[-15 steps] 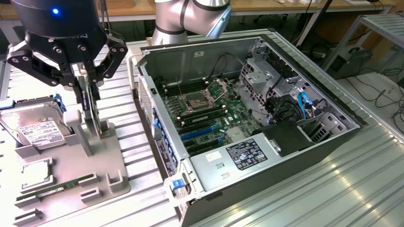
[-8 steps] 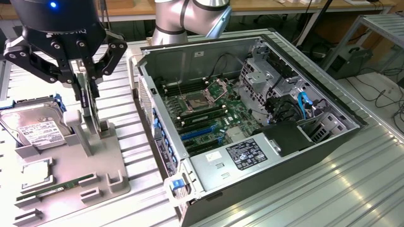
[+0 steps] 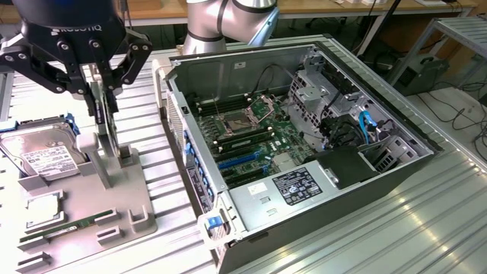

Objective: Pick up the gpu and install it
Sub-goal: 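Pick up the gpu and move the gpu toward the slot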

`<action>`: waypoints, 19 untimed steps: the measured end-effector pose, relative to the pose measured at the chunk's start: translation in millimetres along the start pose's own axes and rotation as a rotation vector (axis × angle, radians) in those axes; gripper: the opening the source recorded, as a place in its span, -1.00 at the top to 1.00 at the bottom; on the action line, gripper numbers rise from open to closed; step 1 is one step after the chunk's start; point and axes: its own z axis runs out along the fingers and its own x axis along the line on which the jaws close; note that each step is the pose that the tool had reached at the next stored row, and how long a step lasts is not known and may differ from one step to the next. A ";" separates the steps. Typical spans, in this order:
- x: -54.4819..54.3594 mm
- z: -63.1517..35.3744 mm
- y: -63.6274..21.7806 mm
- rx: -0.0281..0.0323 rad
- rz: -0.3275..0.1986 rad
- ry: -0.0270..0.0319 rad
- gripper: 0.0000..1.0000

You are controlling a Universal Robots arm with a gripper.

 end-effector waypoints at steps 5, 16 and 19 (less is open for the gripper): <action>0.1 -7.8 0.2 0.0000 0.000 0.0000 0.46; 0.3 -17.4 0.5 0.0040 0.000 -0.0030 0.46; 0.3 -18.9 0.6 0.0035 0.000 -0.0033 0.46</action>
